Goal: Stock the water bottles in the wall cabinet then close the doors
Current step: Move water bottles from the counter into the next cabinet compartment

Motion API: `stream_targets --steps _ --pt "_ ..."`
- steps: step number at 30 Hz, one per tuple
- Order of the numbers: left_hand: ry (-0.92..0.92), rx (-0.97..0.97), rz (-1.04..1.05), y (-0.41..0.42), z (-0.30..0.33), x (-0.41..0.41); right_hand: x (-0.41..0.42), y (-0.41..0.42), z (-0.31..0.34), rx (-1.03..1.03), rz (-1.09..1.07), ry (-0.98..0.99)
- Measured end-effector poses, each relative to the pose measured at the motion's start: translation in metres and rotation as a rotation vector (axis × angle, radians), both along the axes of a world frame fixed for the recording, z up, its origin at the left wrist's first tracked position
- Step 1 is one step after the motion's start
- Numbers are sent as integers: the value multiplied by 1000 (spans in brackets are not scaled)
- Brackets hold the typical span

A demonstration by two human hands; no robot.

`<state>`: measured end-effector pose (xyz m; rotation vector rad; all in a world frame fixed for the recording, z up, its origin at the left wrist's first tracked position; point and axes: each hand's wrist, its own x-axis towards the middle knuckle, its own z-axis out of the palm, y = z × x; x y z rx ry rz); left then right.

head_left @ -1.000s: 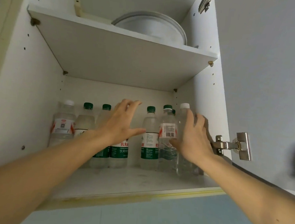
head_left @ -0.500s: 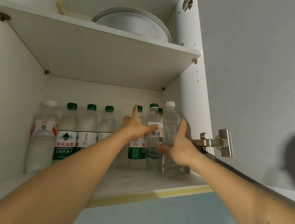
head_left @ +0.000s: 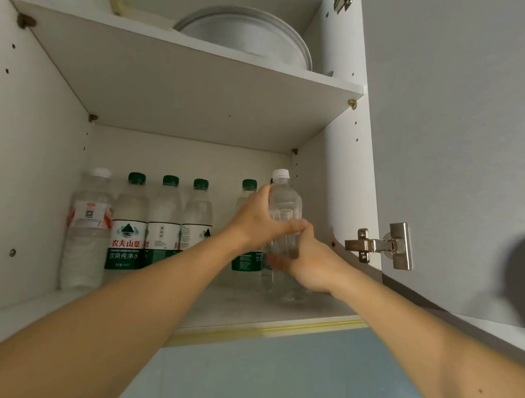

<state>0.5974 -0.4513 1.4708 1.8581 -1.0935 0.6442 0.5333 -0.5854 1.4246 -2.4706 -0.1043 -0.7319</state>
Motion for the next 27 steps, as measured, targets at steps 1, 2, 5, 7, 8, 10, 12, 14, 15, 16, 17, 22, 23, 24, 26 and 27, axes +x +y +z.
stream_targets --steps 1,2,5,7,8,10,12,14,15,16,17,22,23,24,26,27 --pt "0 -18 2 -3 0 0 -1 -2 0 -22 4 12" --pt "8 -31 6 -4 1 0 -1 -5 0 -21 24 29" --pt "20 -31 42 -1 4 -4 -2 -15 1 20 90 99" --pt "0 -23 80 8 5 -4 -3 -17 0 44 130 131" --pt "-10 -16 108 15 6 -5 -2 -17 -1 50 170 143" --pt "-22 -8 180 34 5 -5 0 -18 0 70 268 128" --pt "-24 -2 255 56 5 -2 3 -14 1 71 215 91" --pt "-8 2 319 77 3 -1 8 -10 4 96 136 22" --pt "1 -3 348 87 3 1 12 -9 6 91 93 9" --pt "7 -14 378 96 2 2 16 -8 9 84 51 11" --pt "11 -29 410 105 1 3 19 -7 11 88 18 15" --pt "3 -78 642 148 -4 12 31 7 25 122 1 20" --pt "-8 -78 694 155 -5 12 33 9 25 138 -14 12" --pt "-26 -78 751 161 -8 12 35 12 25 164 -36 5" --pt "-59 -85 869 170 -12 12 39 17 22 215 -67 -11" --pt "-80 -84 927 173 -15 11 41 18 20 227 -73 -22"
